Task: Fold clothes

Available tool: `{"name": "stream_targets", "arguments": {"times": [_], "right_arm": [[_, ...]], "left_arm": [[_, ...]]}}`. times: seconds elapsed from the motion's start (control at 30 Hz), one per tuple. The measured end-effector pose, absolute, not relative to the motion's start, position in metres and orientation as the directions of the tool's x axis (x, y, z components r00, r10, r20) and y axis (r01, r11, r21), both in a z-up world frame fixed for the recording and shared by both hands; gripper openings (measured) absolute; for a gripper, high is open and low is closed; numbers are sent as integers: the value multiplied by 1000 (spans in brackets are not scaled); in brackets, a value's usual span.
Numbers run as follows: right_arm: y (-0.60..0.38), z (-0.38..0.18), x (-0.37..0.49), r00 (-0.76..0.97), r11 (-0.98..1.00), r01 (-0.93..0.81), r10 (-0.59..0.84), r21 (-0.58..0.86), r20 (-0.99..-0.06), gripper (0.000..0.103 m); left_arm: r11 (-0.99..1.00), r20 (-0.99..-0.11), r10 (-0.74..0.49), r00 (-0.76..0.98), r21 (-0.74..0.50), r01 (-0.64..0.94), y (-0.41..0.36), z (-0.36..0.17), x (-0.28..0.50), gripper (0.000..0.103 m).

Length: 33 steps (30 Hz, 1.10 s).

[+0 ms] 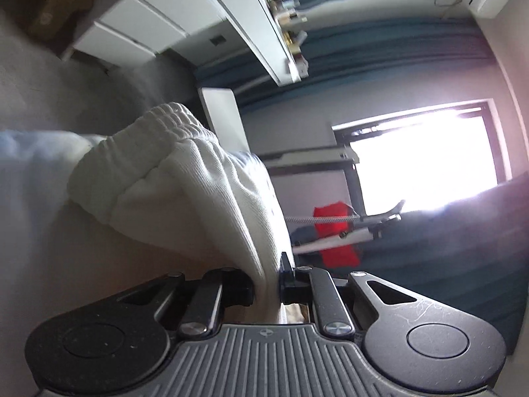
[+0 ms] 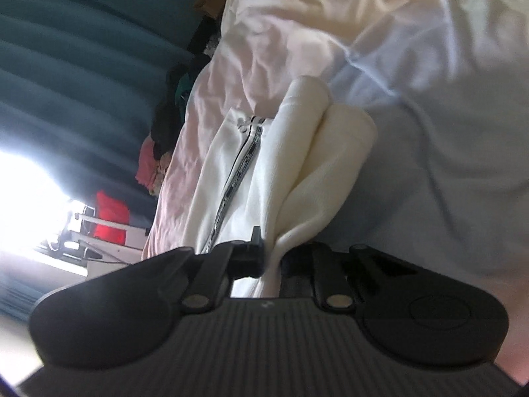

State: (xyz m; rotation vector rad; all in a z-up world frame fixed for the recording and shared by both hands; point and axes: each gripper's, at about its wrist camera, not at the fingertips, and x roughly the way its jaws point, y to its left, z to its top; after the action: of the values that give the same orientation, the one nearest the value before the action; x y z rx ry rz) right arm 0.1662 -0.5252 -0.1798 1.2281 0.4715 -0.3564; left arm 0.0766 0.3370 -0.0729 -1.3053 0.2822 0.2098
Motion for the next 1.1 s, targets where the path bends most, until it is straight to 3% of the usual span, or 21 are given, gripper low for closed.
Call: {"name": "stream_targets", "arguments": {"times": [0.3,0.33,0.4,0.43,0.47,0.5,0.57,0.63,0.67,0.77,0.87,0.97,1.1], "right_arm": [[-560,-185,74,738,297,674,-228,676,-635,6],[-564,-190,64,751,255,660,-226,706,-620,7],[-571,-200,44,779,169,624,-222,763,-587,9],[-573,-202,42,797,151,599,-210,786,-566,9],[-574,-204,41,815,136,573,-198,808,-545,9],[-573,-203,44,836,140,544,-172,827,-521,10],[-570,-199,52,874,151,484,-115,862,-471,26],[-561,-189,65,889,206,458,-82,865,-451,85],[-557,-185,72,896,233,441,-58,867,-440,88],[-546,-176,92,915,288,380,20,879,-402,87],[-538,-171,103,919,320,355,53,878,-391,71],[-538,-180,121,890,336,406,66,850,-451,55],[-538,-193,142,817,409,510,45,756,-575,50]], "left_arm": [[368,-517,8,856,-794,-483,344,-77,15,19],[389,-536,9,844,-776,-497,344,-77,14,23],[450,-573,48,818,-719,-530,337,-67,14,40],[476,-583,72,809,-693,-541,333,-62,12,56],[506,-590,97,802,-665,-550,327,-57,11,64],[542,-612,134,780,-613,-575,320,-50,14,66],[609,-649,244,720,-475,-635,300,-34,12,75],[657,-633,327,702,-382,-650,281,-22,12,79],[674,-617,359,700,-348,-652,273,-16,10,81],[713,-558,386,734,-325,-622,246,-1,17,83],[784,-515,322,794,-326,-529,218,4,24,89],[842,-520,176,836,-360,-401,199,-4,48,89],[833,-554,97,827,-410,-372,192,-14,62,89]]}}
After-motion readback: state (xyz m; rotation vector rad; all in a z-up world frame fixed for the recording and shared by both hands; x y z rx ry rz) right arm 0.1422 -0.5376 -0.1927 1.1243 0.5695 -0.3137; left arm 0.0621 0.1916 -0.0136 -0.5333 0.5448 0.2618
